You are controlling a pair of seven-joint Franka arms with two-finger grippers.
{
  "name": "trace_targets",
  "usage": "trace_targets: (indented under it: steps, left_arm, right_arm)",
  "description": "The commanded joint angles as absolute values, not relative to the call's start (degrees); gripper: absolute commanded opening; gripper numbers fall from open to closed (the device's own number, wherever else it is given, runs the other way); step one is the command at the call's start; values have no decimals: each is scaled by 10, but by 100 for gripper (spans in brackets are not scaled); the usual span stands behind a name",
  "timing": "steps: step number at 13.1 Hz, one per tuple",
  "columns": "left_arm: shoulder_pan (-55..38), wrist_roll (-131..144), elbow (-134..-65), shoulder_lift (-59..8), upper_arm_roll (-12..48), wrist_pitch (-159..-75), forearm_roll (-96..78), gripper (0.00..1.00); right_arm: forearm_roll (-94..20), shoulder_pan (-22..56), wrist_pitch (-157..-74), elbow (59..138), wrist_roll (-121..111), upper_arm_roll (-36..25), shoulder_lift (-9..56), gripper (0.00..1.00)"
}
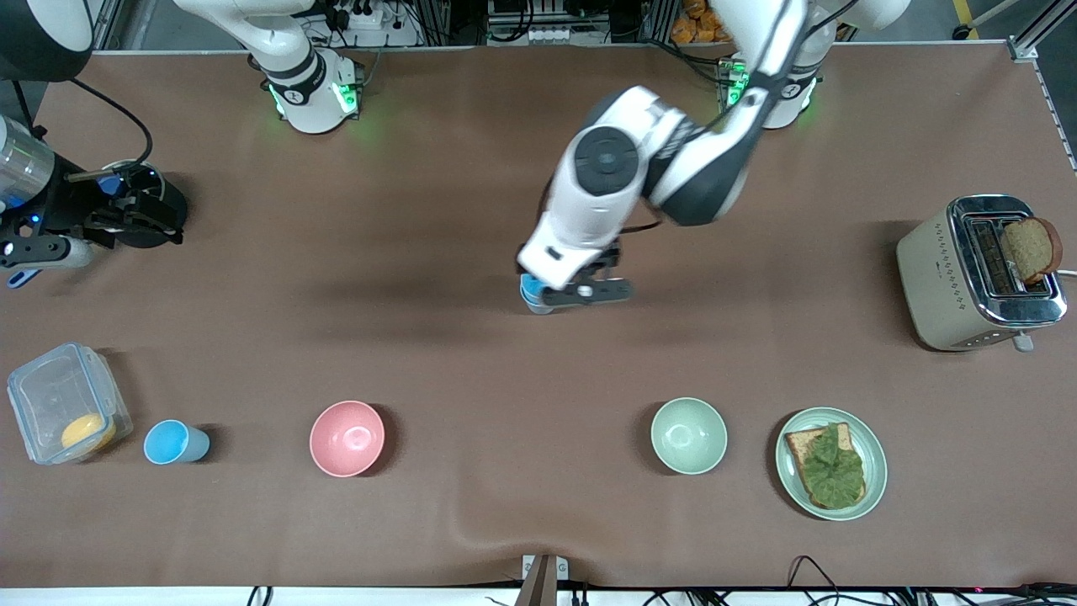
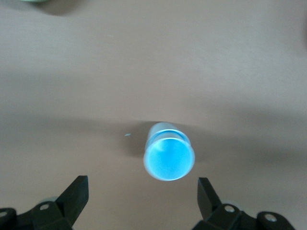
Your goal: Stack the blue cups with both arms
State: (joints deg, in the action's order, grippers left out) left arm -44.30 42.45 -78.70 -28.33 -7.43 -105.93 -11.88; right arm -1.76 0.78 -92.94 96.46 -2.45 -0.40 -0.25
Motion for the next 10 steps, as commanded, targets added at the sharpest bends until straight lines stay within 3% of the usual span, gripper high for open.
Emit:
trace_targets:
  steps: [1, 5, 10]
  left_arm:
    - [-400, 394, -901, -179, -68, -1055, -78, 100]
    - [-291, 269, -974, -51, -55, -1019, -60, 100]
    - [-167, 91, -999, 33, -50, -958, -26, 100]
  right_arm:
    - [-15, -3, -919, 951, -18, 5, 4, 100]
    - [-15, -3, -919, 951, -18, 5, 4, 100]
    - [-15, 1, -919, 950, -18, 6, 4, 100]
